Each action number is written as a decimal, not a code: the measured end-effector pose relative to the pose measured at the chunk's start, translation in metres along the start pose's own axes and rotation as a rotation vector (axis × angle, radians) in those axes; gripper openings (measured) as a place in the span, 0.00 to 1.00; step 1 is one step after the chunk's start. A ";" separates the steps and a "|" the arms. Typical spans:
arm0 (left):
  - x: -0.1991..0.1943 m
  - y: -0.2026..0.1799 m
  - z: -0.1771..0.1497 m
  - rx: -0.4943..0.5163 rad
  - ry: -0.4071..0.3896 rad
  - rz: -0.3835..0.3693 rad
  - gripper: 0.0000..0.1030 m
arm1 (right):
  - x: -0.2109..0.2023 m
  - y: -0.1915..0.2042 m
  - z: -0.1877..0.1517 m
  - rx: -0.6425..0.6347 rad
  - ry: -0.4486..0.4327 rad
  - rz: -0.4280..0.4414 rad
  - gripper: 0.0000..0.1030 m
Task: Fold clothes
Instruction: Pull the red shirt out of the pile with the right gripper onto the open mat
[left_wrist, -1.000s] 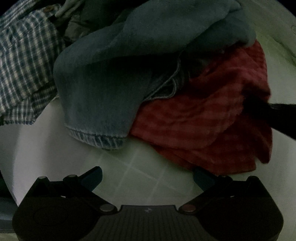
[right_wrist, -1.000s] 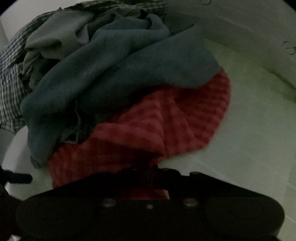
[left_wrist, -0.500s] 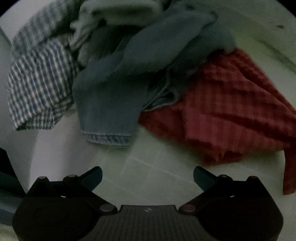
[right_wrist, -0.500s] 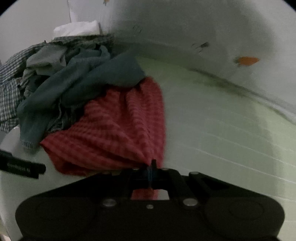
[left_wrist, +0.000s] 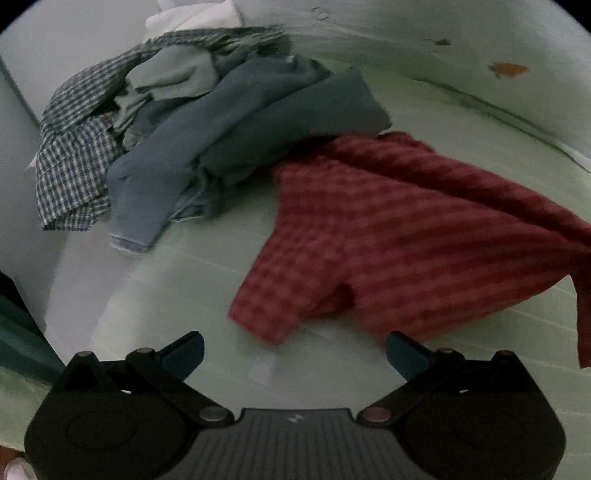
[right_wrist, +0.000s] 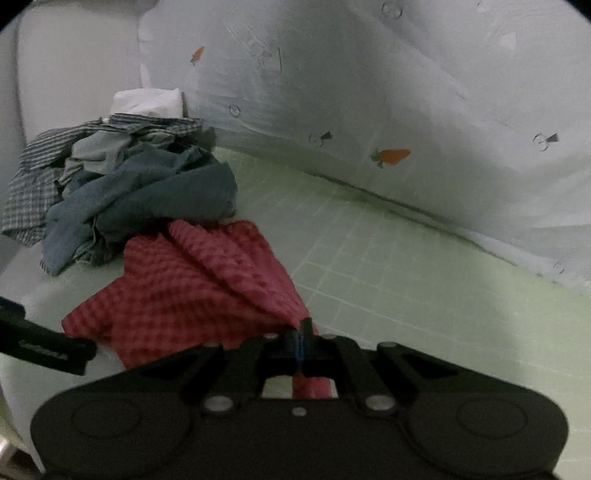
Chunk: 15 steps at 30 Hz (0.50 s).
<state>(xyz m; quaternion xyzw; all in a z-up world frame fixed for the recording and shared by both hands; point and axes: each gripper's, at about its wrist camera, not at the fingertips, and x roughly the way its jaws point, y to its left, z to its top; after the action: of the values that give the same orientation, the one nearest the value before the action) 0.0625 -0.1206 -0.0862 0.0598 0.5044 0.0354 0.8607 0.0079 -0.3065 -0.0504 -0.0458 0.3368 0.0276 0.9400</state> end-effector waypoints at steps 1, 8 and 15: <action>-0.001 -0.004 -0.001 0.003 -0.006 -0.001 1.00 | -0.004 -0.003 -0.001 -0.006 -0.004 0.009 0.00; -0.010 0.002 0.001 -0.024 -0.042 0.009 1.00 | 0.001 -0.011 0.000 -0.006 0.026 0.071 0.01; 0.005 0.031 0.035 -0.083 -0.025 -0.026 1.00 | 0.038 -0.006 -0.002 0.096 0.155 0.005 0.11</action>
<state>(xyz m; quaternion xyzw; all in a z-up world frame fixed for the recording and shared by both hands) 0.0955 -0.0915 -0.0694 0.0180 0.4924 0.0445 0.8691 0.0366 -0.3120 -0.0759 -0.0020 0.4095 0.0103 0.9123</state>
